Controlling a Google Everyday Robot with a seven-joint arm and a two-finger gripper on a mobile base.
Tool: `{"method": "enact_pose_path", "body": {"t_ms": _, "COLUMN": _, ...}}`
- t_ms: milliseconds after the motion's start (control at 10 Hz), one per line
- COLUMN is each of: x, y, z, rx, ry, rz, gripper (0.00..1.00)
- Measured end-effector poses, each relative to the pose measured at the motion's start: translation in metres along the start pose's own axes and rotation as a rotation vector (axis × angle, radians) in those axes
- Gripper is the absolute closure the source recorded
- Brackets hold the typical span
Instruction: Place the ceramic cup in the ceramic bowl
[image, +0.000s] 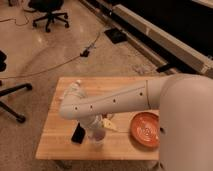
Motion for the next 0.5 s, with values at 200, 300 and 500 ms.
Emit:
{"method": "enact_pose_path", "body": {"t_ms": 200, "x": 0.0008, "y": -0.0029, "z": 0.0001, "rx": 0.001, "ry": -0.001, "rz": -0.003, "gripper": 0.20}}
{"method": "enact_pose_path", "body": {"t_ms": 300, "x": 0.0005, "y": -0.0040, "z": 0.0011, "rx": 0.000, "ry": -0.002, "rz": -0.006, "gripper": 0.20}}
{"method": "enact_pose_path", "body": {"t_ms": 500, "x": 0.0020, "y": -0.0053, "z": 0.0032, "rx": 0.000, "ry": 0.000, "rz": -0.008, "gripper": 0.21}}
